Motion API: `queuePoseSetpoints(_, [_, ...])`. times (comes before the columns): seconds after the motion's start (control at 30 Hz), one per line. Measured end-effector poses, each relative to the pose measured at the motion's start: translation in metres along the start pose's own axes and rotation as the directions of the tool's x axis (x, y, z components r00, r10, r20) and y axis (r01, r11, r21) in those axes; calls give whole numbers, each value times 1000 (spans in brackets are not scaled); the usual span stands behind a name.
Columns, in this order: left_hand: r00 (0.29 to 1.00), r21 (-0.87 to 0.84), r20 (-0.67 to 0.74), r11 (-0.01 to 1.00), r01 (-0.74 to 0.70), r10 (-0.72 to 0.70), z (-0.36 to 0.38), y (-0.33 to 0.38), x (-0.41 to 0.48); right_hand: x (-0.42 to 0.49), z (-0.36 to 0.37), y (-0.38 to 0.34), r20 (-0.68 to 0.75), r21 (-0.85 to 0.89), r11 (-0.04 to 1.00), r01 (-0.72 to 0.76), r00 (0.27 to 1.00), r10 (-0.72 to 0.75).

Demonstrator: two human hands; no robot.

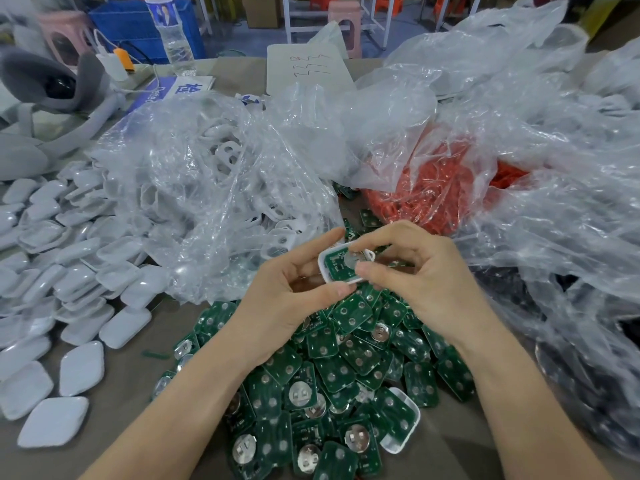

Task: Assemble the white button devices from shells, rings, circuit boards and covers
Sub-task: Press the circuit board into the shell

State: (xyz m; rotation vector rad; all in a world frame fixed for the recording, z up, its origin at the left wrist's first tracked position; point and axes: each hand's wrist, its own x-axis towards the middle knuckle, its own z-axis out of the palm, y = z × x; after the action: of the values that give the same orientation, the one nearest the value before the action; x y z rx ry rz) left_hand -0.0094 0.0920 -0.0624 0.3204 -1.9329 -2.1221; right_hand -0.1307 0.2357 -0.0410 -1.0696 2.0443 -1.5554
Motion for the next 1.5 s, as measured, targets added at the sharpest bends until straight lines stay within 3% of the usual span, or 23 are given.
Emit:
queuePoseSetpoints(0.1, [1000,63,7,998,-13,13,1,4,-1,0,-4,0,28,-126,991,33,999,-30])
queuePoseSetpoints(0.23, [999,184,42,982,-39,32,1,7,-1,0,-6,-2,51,-181,981,75,996,-67])
queuePoseSetpoints(0.4, [999,215,31,976,-34,28,0,5,-3,0,-8,-2,83,-237,966,104,993,-87])
queuePoseSetpoints(0.53, [999,220,46,975,-24,14,-1,4,-2,-1,-12,-4,93,-82,990,116,990,-109])
queuePoseSetpoints(0.73, [998,193,54,980,-40,30,-1,5,-2,-1,-19,-3,-113,247,957,151,986,-126])
queuePoseSetpoints(1.0, [996,129,64,990,-63,55,-1,6,-4,-2,0,-3,21,-21,986,167,986,-166])
queuePoseSetpoints(1.5, [993,124,61,987,-106,99,-1,6,-4,-2,-1,-1,-12,-156,970,185,982,-190])
